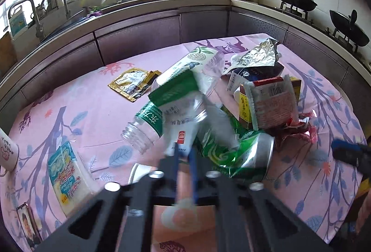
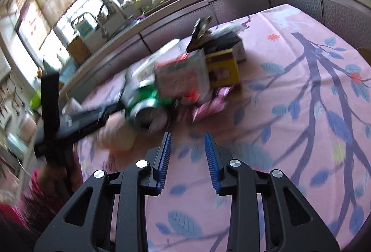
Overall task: Collect trash
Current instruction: 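Carry both items to the beige bin and open both tools over it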
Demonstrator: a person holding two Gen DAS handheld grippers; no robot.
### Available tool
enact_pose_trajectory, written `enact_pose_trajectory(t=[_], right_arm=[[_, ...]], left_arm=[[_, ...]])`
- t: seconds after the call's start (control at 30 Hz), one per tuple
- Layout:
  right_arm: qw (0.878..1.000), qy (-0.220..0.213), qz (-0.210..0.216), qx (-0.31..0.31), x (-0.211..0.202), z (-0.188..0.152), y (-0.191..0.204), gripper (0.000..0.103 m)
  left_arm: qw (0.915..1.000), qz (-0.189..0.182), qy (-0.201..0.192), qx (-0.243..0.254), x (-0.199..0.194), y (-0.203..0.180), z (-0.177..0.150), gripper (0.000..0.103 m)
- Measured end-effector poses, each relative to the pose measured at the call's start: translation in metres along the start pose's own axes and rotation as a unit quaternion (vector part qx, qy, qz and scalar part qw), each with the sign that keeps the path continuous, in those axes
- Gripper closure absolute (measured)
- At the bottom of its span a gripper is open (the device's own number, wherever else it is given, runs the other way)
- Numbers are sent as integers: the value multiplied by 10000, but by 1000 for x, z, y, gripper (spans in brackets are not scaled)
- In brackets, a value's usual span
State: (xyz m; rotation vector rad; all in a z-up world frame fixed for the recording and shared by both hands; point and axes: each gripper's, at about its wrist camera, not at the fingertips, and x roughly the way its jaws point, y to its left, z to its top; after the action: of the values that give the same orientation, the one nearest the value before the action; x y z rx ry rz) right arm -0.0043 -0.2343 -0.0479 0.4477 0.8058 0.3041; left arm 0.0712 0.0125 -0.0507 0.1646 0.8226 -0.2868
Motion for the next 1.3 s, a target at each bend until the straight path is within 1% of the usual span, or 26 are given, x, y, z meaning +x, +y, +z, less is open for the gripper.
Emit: enact_pose_trajectory(t=[0.03,0.1,0.2,0.27,0.33,0.4,0.47,0.5,0.53,0.57,0.6,0.67,0.73,0.8,0.93,1.0,1.1,1.2,1.3], right_arm=[[9996,-21,204,202,4,11,-9,72],[9986,3,340,404,11,24,-18,70],[9980,74,502,386,24,38,-23,70],[9978,167,549,333,38,47,-25,63],[9977,208,559,329,49,54,-29,48],[9979,251,549,251,60,61,-29,48],[9975,309,628,136,70,65,-27,48],[9969,379,687,37,75,65,-23,56],[9954,484,824,-77,78,64,-18,83],[9942,491,945,-160,77,63,-14,99],[9940,405,986,-237,74,62,-11,101],[9940,111,983,-472,57,60,-5,102],[9933,-112,1065,-430,40,61,-8,102],[9923,-347,1163,-228,22,64,-20,102],[9880,-637,1357,369,-6,69,-57,102],[9862,-802,1319,604,-21,67,-77,102],[9840,-1178,1052,824,-49,67,-111,102],[9787,-1612,699,1063,-87,64,-153,102],[9718,-1970,181,1280,-122,58,-200,102]], left_arm=[[10000,-6,-22,-21,0,-1,1,102],[9999,-55,-63,-125,-4,3,0,102],[9990,-208,-189,-342,-15,10,-1,102],[9976,-389,-260,-503,-25,16,-2,102],[9959,-551,-330,-644,-34,19,-3,103],[9946,-670,-370,-699,-42,19,-3,103],[9939,-754,-384,-712,-48,16,-2,103],[9939,-767,-384,-697,-50,14,-1,103],[9941,-772,-383,-656,-52,10,0,103],[9945,-764,-381,-614,-53,7,1,103],[9947,-758,-377,-584,-54,5,2,103],[9949,-774,-363,-542,-55,-1,5,103],[9944,-848,-352,-516,-55,-7,9,103],[9942,-916,-355,-426,-55,-18,15,103],[9926,-1154,-327,-206,-51,-47,29,103],[9906,-1334,-308,-14,-47,-71,40,103],[9861,-1598,-296,331,-39,-109,58,103],[9779,-1929,-216,773,-24,-161,81,103],[9660,-2287,-104,1205,-6,-220,106,103]])
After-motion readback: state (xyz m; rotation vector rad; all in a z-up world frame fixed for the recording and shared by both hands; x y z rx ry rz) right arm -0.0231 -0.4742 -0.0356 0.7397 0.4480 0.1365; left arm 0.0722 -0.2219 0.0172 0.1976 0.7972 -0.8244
